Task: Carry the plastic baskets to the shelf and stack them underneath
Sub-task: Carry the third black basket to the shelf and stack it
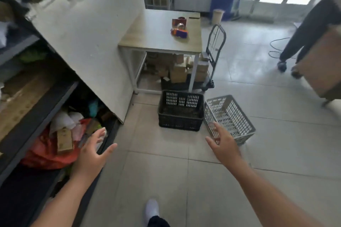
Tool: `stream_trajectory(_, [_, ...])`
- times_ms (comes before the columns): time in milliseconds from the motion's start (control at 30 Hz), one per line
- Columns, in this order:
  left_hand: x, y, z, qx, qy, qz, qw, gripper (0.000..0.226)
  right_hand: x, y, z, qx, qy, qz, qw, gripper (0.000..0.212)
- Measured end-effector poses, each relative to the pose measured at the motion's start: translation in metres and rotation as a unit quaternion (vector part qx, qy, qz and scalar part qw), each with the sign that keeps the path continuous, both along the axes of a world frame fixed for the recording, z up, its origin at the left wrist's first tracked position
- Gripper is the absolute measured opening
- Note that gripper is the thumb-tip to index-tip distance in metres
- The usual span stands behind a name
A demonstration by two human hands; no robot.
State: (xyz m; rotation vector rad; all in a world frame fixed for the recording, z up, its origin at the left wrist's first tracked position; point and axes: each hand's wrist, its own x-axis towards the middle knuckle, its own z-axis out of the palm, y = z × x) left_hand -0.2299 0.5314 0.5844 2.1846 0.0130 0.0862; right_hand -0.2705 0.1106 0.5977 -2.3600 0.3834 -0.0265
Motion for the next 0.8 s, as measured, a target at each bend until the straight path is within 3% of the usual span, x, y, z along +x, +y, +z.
stream_trajectory(433, [0.300,-0.082,-0.018,0.033,0.032,-0.092,0.995,0.059,0.207,-0.073,-0.042,-0.017,0.040,-0.108,0.993,0.062])
stream_trajectory(800, [0.496,-0.202,-0.137,0.084,0.155,-0.071,0.982,0.065,0.420,-0.184,-0.179,0.011,0.166,-0.119,0.979,0.067])
